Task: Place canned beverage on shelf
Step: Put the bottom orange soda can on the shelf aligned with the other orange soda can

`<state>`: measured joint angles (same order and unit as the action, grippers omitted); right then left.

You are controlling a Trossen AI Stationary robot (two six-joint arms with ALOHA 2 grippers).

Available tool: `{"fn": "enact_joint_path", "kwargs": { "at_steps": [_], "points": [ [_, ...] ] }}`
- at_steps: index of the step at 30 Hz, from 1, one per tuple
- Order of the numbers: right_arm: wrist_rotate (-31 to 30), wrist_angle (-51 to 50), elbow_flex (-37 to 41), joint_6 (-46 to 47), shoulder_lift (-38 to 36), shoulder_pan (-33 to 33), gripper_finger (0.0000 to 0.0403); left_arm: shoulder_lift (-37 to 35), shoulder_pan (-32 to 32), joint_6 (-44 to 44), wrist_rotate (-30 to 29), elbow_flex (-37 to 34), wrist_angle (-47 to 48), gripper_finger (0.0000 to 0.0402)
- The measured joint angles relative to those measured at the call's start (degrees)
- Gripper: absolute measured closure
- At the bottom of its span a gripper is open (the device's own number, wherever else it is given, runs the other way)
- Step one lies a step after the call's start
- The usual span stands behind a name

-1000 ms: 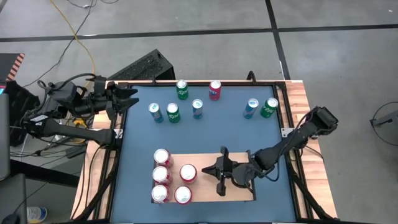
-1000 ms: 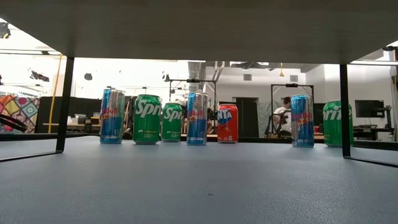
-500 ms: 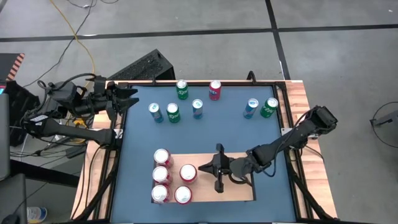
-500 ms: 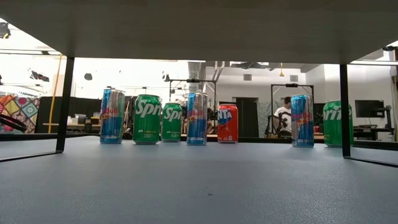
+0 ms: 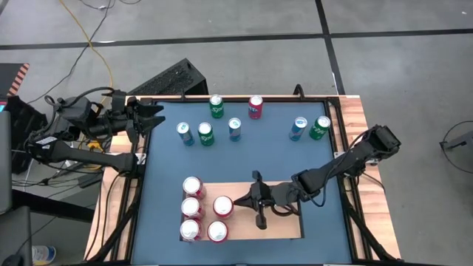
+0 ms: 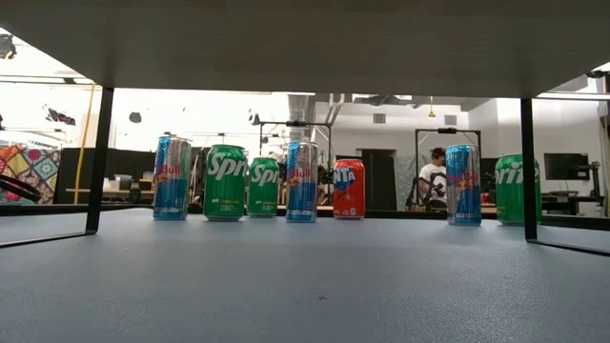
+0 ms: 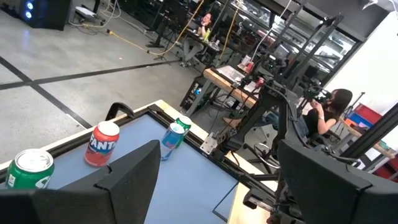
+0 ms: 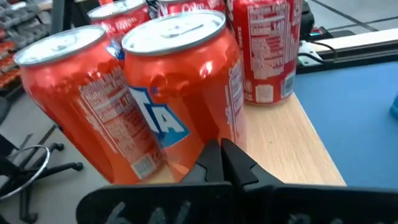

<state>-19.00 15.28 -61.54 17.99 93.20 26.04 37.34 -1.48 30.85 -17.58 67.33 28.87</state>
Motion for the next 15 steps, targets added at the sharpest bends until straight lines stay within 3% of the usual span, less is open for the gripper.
{"fn": "enact_joint_path", "kwargs": {
  "at_steps": [15],
  "points": [
    [2.61,1.54,0.0,-0.49,0.01,-0.67,0.0403,0.0,0.0,-0.23,0.01,0.0,0.03,0.0093]
  ]
}}
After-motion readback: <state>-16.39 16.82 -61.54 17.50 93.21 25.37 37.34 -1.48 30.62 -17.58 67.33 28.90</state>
